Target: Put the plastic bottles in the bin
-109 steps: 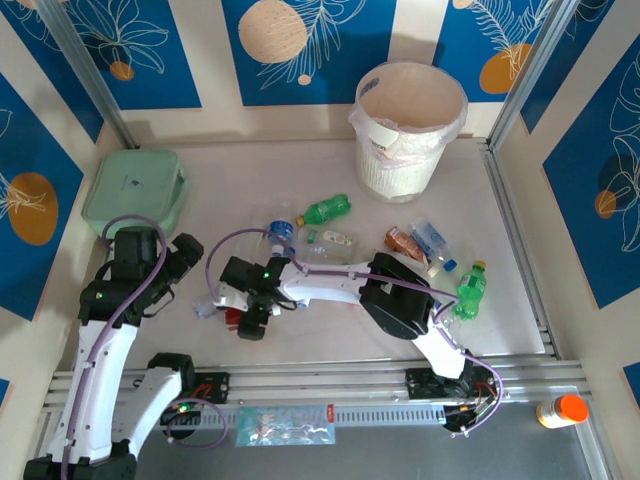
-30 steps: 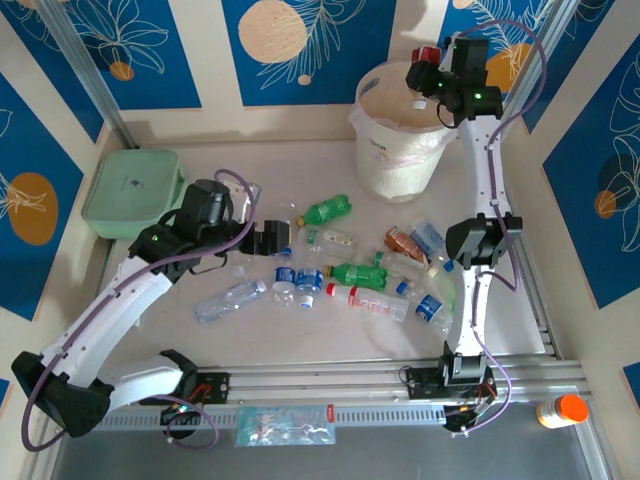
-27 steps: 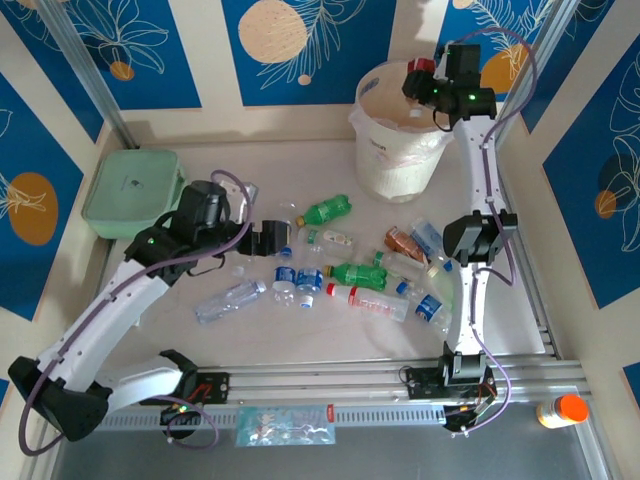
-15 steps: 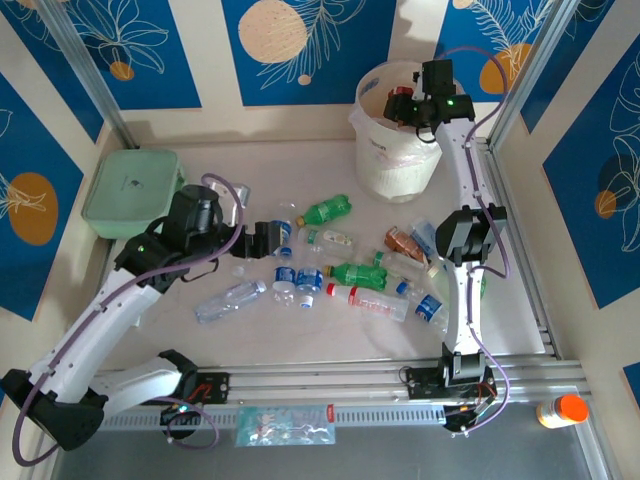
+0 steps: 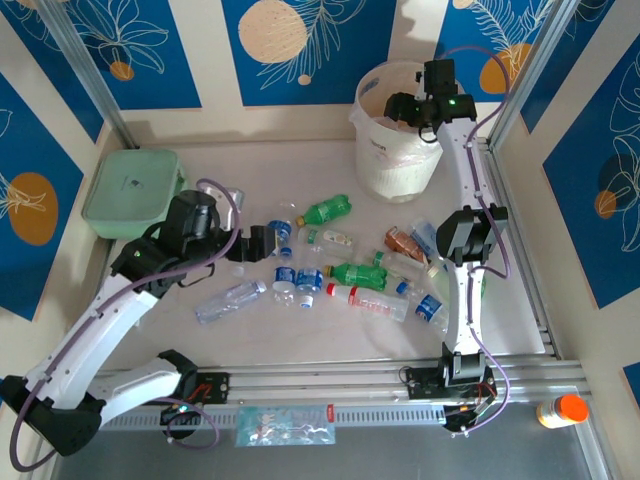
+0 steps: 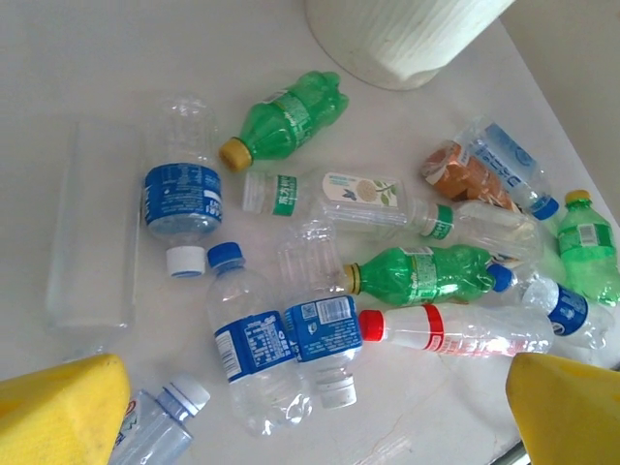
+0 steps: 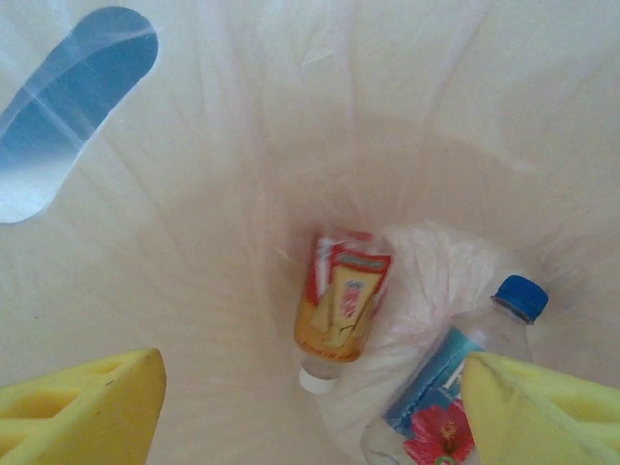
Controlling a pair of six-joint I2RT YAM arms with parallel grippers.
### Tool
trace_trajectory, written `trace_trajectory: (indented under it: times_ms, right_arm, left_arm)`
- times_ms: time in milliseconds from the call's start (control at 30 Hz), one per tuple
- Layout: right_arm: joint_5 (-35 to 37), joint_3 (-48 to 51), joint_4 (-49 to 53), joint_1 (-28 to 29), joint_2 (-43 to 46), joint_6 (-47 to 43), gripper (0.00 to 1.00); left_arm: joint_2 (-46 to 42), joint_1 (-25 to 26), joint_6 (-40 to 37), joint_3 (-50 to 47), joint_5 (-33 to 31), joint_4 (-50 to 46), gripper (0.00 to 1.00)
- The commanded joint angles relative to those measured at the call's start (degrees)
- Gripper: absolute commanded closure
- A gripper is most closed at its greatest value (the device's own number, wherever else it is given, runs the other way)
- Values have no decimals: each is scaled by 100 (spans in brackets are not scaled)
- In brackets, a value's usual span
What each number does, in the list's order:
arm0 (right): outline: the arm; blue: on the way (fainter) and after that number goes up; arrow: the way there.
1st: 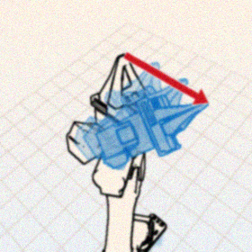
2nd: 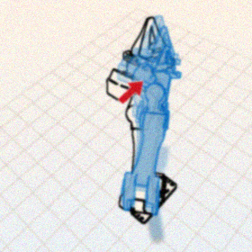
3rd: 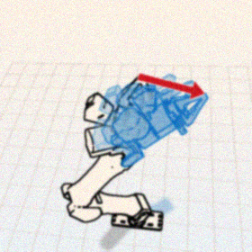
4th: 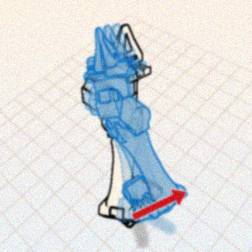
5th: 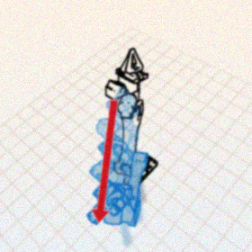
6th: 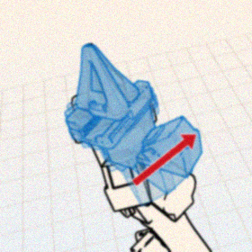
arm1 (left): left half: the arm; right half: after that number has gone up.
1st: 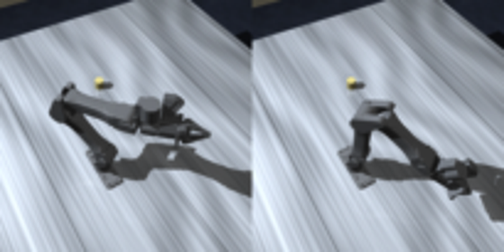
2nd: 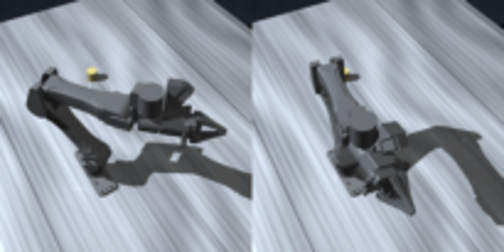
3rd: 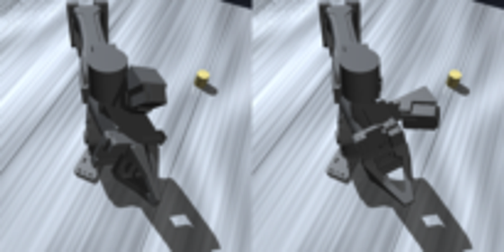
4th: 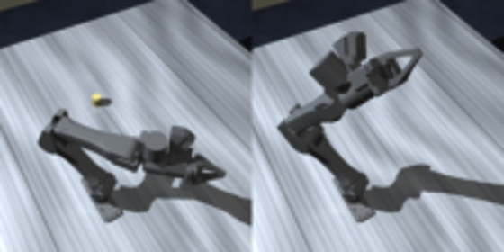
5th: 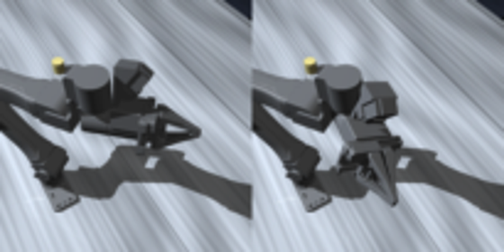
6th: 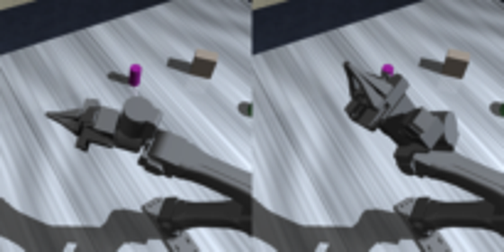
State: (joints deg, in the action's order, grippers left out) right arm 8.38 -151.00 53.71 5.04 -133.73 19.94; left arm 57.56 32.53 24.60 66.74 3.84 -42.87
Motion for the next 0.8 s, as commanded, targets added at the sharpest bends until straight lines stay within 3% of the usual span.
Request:
trace_trajectory:
  times_ms: [0,167,300,467,767]
  right_arm:
    - [206,-309,103,64,588,-48,21]
    - [779,-298,136,375,1137,-140,24]
    - [1095,375,-41,843,1860,-479,24]
    - [1151,2535,-965,1743,3380,-874,24]
    - [691,6373,-2034,2824,5766,-193,26]
  left_arm:
    - [-103,25,228,-38,-434,-333,1]
    - [-146,16,762,-49,-1113,-835,1]
    - [-271,16,730,-250,-1150,-843,1]
    - [-172,14,335,-280,-1278,-895,1]
    - [752,14,-218,87,-1161,-813,1]
